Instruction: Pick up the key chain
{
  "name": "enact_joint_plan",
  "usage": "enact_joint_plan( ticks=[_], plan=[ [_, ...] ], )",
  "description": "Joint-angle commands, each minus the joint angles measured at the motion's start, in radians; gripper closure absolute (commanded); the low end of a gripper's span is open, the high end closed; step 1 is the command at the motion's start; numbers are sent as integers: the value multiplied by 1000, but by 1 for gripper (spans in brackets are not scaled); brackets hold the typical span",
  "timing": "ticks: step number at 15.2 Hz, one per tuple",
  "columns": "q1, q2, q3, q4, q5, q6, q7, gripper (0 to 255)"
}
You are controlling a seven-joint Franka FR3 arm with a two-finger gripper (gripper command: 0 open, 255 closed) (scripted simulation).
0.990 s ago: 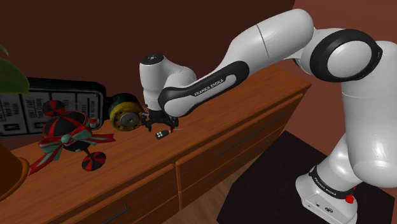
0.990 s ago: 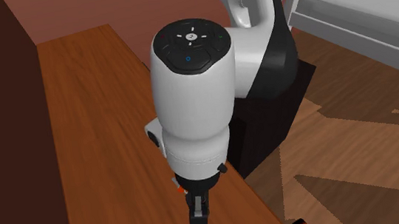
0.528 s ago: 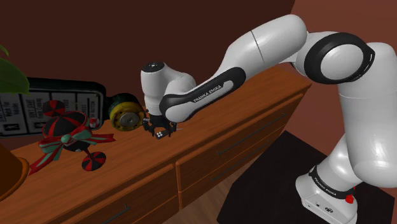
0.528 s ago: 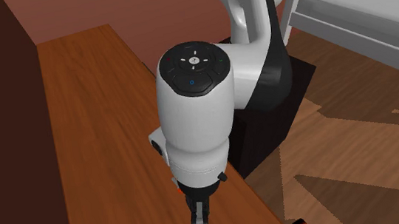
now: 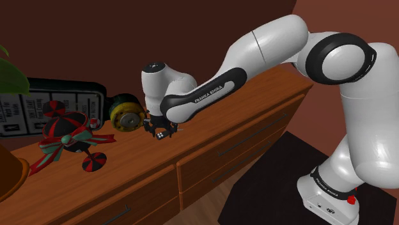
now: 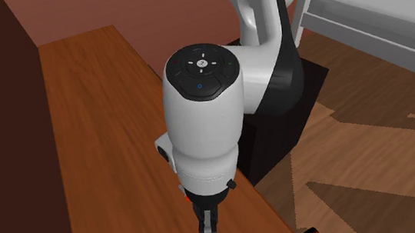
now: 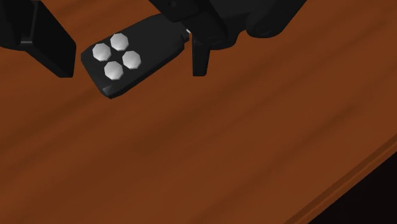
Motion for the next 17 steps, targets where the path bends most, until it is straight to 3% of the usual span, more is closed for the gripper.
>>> enact_joint_plan(
  ticks=[1, 17],
  plan=[
    [-1, -6, 3, 4, 4, -10, -3, 255],
    [-16, -93, 33, 65, 51, -151, -36, 255]
  ],
)
